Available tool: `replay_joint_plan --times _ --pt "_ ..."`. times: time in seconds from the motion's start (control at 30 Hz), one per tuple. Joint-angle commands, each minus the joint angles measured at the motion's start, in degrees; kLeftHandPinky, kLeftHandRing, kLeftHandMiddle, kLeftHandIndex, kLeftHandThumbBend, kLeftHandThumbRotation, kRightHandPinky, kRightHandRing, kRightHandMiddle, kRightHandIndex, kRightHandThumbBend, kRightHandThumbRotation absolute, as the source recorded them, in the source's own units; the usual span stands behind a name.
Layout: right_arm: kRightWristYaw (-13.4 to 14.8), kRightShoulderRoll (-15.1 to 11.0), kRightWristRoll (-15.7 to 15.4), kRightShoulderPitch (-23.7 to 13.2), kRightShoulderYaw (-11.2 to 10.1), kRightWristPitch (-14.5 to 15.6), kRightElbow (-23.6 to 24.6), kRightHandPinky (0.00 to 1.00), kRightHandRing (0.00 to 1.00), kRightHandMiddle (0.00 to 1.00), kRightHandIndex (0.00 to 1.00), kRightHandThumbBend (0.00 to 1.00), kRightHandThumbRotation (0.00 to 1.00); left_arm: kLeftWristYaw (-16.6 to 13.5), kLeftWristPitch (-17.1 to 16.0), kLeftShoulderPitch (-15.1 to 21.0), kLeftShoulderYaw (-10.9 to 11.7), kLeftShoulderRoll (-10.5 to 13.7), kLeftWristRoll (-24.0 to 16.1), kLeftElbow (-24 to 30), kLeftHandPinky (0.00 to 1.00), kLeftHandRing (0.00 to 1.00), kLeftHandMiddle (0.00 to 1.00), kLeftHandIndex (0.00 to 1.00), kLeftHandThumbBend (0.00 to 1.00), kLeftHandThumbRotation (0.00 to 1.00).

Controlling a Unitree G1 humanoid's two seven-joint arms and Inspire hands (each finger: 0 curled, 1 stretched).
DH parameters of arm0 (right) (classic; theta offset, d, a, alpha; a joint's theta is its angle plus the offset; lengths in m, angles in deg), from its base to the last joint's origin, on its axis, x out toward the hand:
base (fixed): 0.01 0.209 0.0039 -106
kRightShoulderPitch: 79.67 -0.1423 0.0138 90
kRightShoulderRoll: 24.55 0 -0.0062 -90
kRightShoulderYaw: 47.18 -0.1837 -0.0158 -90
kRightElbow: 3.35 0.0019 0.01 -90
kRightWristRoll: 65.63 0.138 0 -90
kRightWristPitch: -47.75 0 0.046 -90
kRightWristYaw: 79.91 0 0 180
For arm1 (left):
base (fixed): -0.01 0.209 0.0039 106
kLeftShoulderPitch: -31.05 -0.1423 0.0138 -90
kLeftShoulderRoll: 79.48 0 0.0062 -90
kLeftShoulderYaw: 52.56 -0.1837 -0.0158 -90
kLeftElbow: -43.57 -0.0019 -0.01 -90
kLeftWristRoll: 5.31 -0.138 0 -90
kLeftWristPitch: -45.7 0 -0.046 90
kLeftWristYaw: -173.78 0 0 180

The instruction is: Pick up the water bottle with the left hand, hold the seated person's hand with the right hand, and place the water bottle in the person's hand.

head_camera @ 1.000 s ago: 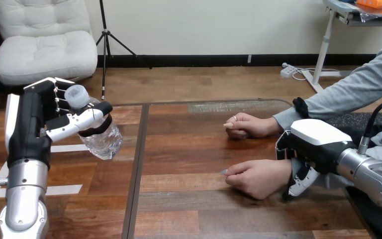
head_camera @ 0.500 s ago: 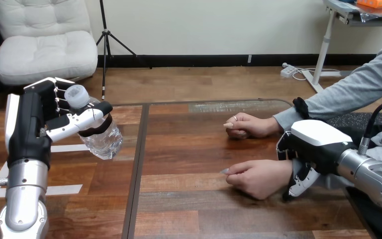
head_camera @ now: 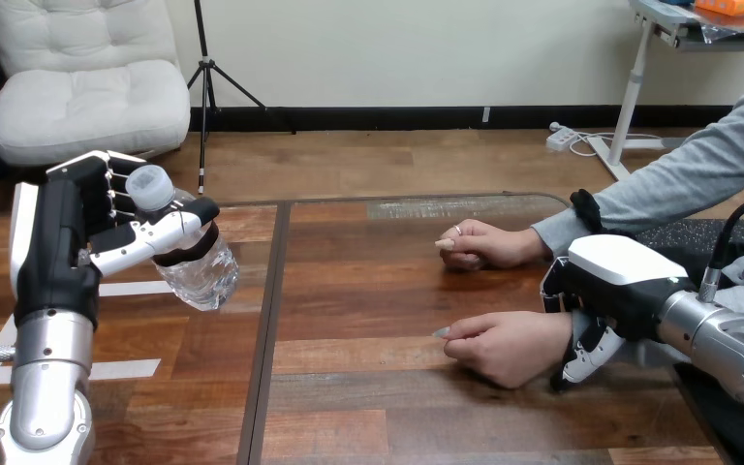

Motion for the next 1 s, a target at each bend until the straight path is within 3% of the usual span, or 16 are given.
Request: replay_joint_plan --times 0.0,0.4,0.97 --pt "1.7 -1.4 -1.2 -2.6 0.6 0.3 0.2 0.10 0.15 0.21 0.23 0.78 0.00 0.2 -1.4 2.6 0.9 0.4 0.5 4.0 0.32 0.37 0.40 0.40 0.74 0.00" --pt "1.8 -1.4 -2.0 -2.9 0.4 0.5 0.2 0.07 0.13 0.19 0.23 0.76 0.00 0.2 -0.8 2.5 1.0 0.1 0.7 4.5 0.32 0.37 0.40 0.40 0.74 0.00" --pt "1.0 -1.4 -0.6 -2.8 -0.6 0.2 0.5 0.07 0.13 0.19 0.21 0.75 0.00 0.4 -1.2 2.4 1.1 0.4 0.6 4.2 0.32 0.37 0.40 0.40 0.73 0.00"
